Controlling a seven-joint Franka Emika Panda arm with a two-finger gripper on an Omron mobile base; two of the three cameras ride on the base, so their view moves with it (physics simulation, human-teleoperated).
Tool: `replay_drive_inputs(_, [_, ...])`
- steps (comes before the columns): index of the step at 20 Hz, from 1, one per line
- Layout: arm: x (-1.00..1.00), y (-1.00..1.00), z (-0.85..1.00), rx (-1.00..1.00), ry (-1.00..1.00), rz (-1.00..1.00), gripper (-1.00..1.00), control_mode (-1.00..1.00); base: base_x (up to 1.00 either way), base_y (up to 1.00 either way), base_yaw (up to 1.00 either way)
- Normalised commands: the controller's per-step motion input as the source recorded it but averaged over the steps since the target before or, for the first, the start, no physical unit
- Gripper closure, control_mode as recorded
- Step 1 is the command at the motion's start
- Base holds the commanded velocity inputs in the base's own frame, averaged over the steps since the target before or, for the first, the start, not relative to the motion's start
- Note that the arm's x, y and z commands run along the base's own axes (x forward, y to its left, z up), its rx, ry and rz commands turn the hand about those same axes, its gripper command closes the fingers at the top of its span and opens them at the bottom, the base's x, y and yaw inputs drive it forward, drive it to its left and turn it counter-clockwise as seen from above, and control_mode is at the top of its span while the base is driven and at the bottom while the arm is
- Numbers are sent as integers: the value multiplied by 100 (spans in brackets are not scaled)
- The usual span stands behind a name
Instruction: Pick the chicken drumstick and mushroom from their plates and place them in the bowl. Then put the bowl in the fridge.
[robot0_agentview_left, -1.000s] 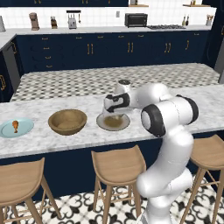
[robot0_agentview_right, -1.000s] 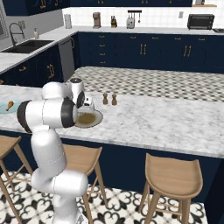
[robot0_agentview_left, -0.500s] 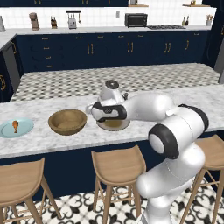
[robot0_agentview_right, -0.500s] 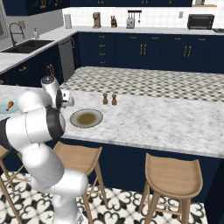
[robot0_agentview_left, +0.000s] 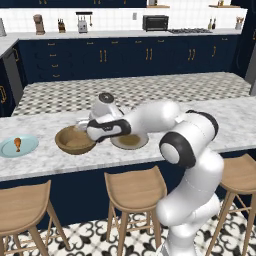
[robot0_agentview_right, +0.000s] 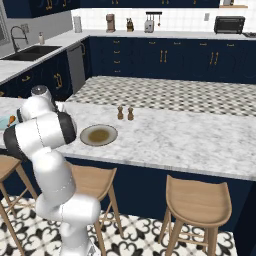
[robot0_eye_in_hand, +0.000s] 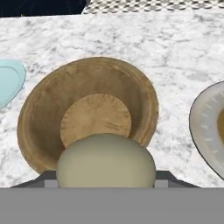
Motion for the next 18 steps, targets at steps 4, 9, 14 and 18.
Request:
replay_drive_inputs(4, [55,62,-39,-1,6,0,100,-100,0,0,0])
replay_drive_inputs(9, [0,3,-45,0,13,0,100,-100,0,0,0])
replay_drive_inputs(14, [26,0,-23,0,8,0,-100,-100,0,0,0])
replay_drive_inputs(18, [27,0,-16,0,1,0,-100,-100,0,0,0])
